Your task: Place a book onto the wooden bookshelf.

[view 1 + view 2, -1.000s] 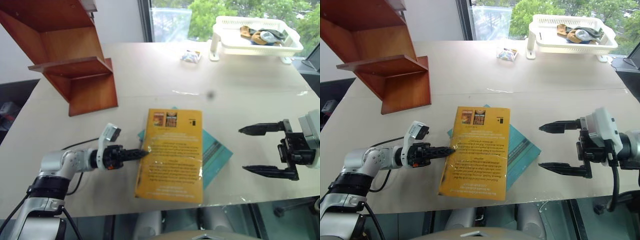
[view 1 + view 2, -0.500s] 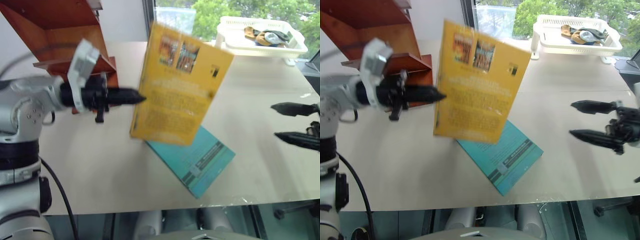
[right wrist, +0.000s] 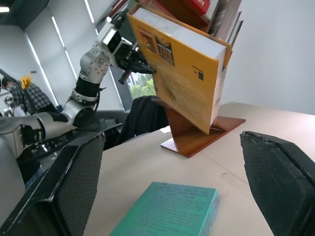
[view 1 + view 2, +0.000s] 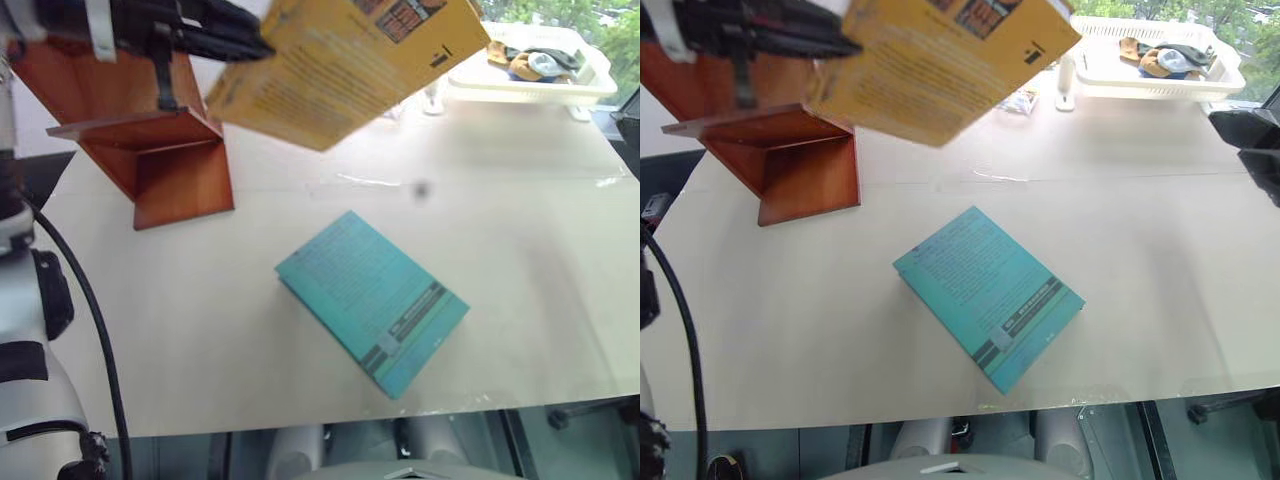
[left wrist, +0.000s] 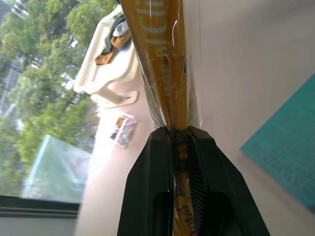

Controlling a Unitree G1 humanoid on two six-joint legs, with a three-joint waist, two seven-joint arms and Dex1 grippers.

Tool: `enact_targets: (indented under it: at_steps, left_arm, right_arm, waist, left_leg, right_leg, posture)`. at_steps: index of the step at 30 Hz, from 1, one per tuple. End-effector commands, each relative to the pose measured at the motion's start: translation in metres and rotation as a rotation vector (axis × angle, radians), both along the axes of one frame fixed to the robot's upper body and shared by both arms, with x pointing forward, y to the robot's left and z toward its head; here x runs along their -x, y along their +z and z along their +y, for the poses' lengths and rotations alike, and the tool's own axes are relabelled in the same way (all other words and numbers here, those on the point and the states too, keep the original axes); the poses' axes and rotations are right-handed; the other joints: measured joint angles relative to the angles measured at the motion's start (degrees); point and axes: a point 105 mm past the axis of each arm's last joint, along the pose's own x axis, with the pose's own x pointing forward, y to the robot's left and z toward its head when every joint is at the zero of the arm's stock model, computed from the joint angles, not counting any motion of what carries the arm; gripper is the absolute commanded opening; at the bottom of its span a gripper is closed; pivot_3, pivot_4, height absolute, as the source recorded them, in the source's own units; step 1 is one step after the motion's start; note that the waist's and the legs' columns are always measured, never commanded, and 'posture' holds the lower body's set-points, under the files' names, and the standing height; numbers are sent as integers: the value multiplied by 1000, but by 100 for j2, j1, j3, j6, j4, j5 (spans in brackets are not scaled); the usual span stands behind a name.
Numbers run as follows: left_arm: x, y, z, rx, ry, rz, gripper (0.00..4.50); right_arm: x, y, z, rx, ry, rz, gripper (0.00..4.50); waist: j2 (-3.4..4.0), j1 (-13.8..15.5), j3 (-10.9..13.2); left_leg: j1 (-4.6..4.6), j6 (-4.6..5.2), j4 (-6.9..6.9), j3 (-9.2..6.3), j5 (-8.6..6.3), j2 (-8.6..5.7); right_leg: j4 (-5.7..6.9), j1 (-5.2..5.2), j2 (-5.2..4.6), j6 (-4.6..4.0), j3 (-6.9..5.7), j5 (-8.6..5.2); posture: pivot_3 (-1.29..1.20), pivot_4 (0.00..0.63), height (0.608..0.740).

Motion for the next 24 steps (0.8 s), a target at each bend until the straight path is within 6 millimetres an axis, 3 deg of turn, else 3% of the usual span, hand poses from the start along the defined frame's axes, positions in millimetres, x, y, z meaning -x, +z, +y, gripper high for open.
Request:
enact_targets:
  at_steps: [1, 7, 13, 17, 21, 24]
  left_arm:
    - [6, 20, 14, -91, 70, -115, 11]
    - [14, 38, 41, -144, 197, -166, 11]
    - [18, 38, 61, -199, 312, -147, 11]
    - [14, 35, 86, -263, 441, -154, 11]
    - [9, 35, 96, -339, 516, -195, 11]
    - [7, 32, 91, -342, 496, -183, 11]
  right_arm:
    - [5, 6, 1, 8, 58, -60, 4500]
    - [2, 10, -3, -9, 42, -73, 4500]
    - [-1, 14, -7, -21, 21, -92, 4500]
    - [-3, 15, -6, -28, 27, -103, 4500]
    - [-5, 16, -4, -27, 30, -105, 4500]
    - [-7, 16, -3, -26, 29, -111, 4500]
  waist:
    - [2, -1, 1]
    - [2, -17, 9]
    - [3, -21, 10]
    - [3, -30, 10]
    - [4, -27, 10]
    - [3, -26, 11]
  left_leg:
    - [0, 0, 1, 0, 0, 1]
    - [-7, 0, 9, 1, 0, 3]
    - [-7, 1, 16, 2, 0, 5]
    - [-8, 1, 25, 4, -1, 6]
    - [-9, 1, 35, 6, -1, 9]
    - [-12, 2, 50, 6, -1, 9]
  right_leg:
    - [3, 0, 0, 0, 0, 0]
    - [6, -6, 0, 1, 0, 0]
    - [17, -8, 0, 1, 0, 0]
    - [26, -10, 0, 2, 2, -1]
    - [45, -18, 0, 1, 4, -2]
    - [57, -19, 0, 1, 4, -2]
  posture:
    - [0, 150, 740]
    - [0, 150, 740]
    - [0, 150, 740]
    - [0, 150, 740]
    - [0, 150, 740]
    - [0, 150, 740]
